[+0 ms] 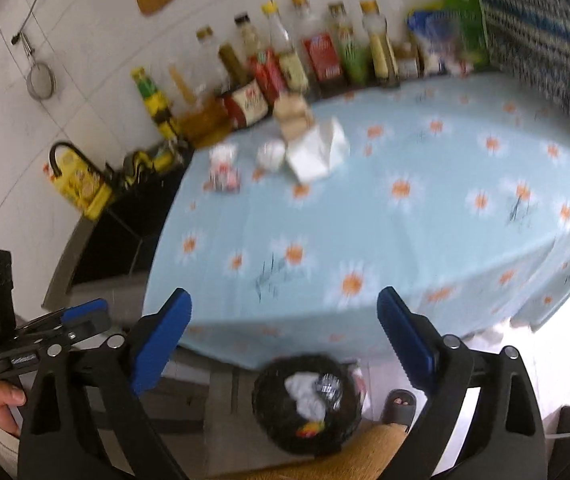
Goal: Collect trash
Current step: 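Raise both open tools toward the tissues and paper cups on the counter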
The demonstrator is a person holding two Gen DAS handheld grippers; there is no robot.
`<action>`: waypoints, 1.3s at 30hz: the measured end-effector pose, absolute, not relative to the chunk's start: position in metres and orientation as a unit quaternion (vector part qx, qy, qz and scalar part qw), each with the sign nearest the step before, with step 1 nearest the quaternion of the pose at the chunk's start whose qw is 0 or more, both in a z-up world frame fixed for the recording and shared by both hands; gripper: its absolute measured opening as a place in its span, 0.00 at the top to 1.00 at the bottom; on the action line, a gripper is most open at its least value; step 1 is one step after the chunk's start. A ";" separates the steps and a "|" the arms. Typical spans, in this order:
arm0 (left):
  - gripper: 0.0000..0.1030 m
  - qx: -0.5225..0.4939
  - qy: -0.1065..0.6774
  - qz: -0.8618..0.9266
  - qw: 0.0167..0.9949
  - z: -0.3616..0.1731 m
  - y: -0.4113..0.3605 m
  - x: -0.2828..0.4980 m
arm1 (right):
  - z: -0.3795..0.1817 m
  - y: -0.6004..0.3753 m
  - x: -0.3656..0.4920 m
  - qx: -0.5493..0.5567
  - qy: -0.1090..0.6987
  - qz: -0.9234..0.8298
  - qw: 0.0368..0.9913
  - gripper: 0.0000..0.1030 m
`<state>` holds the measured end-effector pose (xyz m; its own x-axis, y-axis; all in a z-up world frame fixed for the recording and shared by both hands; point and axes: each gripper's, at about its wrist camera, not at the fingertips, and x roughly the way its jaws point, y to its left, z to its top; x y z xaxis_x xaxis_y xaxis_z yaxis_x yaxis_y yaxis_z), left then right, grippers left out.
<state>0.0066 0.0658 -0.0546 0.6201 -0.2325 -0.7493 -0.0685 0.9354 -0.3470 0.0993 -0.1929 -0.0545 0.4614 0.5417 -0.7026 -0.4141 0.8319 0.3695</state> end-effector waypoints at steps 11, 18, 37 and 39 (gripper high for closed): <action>0.14 -0.148 0.392 -0.024 0.908 -0.013 0.071 0.057 | -0.003 -0.175 0.169 0.029 0.378 0.285 0.880 0.05; 0.08 -0.166 0.393 0.001 0.904 -0.021 0.080 0.090 | -0.029 -0.150 0.217 0.007 0.411 0.295 0.863 0.05; 0.07 -0.203 0.445 0.078 0.869 -0.075 0.092 0.155 | -0.139 -0.085 0.309 -0.098 0.471 0.290 0.827 0.05; 0.07 -0.205 0.447 0.084 0.867 -0.078 0.093 0.158 | -0.143 -0.081 0.315 -0.103 0.473 0.289 0.826 0.05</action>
<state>0.1584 0.0927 -0.0783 0.5858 -0.0380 -0.8096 -0.3284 0.9021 -0.2800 0.3146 -0.0814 -0.1431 0.3862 0.3797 -0.8407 -0.5751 0.8116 0.1023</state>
